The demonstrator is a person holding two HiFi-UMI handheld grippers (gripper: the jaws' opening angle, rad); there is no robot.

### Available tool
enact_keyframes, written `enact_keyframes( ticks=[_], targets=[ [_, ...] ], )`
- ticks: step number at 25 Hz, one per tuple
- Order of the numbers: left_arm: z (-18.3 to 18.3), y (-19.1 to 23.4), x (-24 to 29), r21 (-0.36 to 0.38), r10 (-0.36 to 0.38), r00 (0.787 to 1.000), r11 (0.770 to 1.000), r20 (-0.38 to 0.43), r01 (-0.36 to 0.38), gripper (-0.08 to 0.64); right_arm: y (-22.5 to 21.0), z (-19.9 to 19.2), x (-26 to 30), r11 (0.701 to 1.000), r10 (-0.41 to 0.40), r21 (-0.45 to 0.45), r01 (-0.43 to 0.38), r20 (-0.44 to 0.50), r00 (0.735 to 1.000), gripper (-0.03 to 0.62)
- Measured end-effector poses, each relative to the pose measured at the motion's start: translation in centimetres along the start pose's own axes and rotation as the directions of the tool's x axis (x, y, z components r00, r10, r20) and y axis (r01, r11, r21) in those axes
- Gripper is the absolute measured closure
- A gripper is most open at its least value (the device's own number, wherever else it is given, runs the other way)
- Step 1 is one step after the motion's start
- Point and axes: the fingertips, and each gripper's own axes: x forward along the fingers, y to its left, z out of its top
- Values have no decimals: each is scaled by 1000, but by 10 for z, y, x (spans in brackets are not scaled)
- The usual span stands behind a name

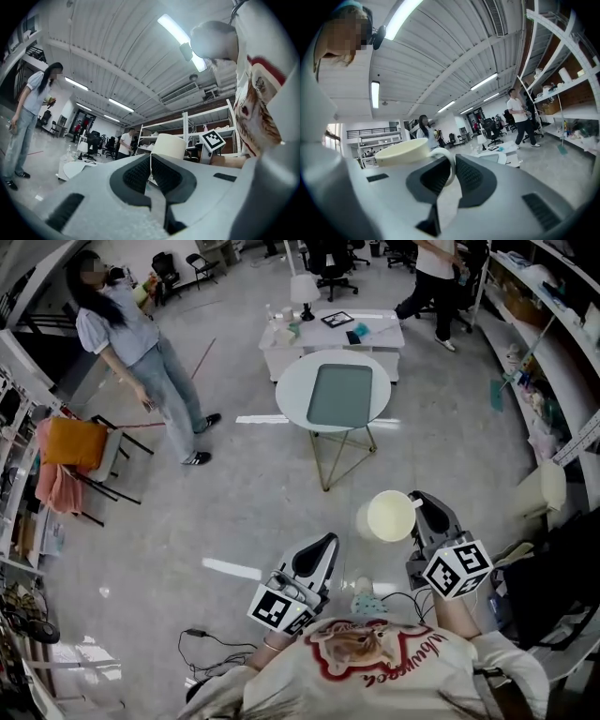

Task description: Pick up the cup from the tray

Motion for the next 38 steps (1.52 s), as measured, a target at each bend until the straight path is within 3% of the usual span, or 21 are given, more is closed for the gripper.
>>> enact_keyframes(
  ticks=[8, 19, 38],
  targets=[
    [11, -22, -90, 13, -18, 1000, 1000, -11, 18, 541, 81, -19, -55, 1000, -20, -15, 21, 40, 999, 543],
    [19, -58, -138, 15, -8, 1000, 1000, 15, 7, 541, 136, -44, -102, 999, 27, -35, -27, -7, 1000, 543],
    [16, -86, -150, 24, -3, 1000, 1000, 5, 3, 541, 141, -46, -122, 996, 69, -55, -69, 5, 998, 543]
  ],
)
